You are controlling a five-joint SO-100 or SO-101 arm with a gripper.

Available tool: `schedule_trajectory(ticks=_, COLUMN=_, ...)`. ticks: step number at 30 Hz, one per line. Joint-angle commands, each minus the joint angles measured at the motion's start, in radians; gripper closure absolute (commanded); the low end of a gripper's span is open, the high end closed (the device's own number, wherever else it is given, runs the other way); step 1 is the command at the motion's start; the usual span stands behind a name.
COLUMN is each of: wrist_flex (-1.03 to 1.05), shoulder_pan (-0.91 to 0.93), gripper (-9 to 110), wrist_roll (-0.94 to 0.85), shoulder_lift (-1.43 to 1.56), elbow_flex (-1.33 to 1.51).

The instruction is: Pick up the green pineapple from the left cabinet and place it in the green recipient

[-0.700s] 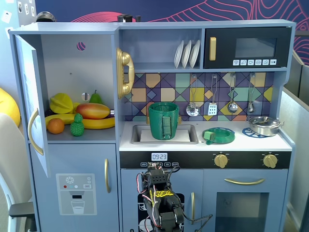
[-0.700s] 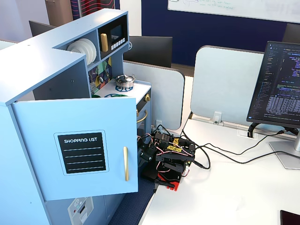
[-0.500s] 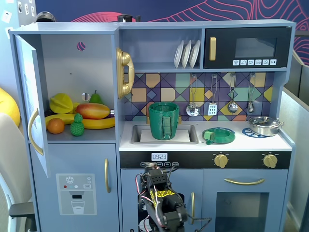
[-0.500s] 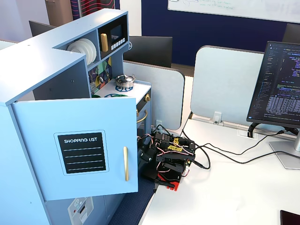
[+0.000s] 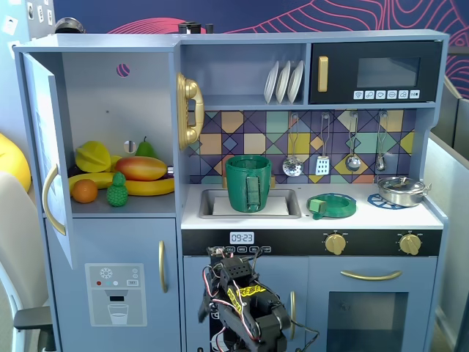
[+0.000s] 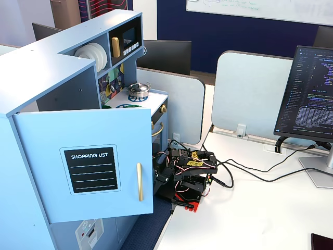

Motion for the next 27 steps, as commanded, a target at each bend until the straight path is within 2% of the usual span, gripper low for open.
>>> schedule_trajectory(ticks=1, wrist_flex=-0.224, shoulder_pan=-0.066, gripper=81, wrist_roll=-0.005, shoulder_lift=-0.075, elbow_flex=-0.103)
schedule_trajectory(ticks=14, wrist_flex=-0.838, shoulder_pan=-0.207, gripper=78, wrist_roll=-0.071, shoulder_lift=-0.215, elbow_flex=-0.258)
schedule_trajectory(ticks=27, wrist_flex=-1.097, shoulder_pan=-0.284, gripper=75, wrist_roll=-0.075, shoulder_lift=-0.446, elbow_flex=-0.511)
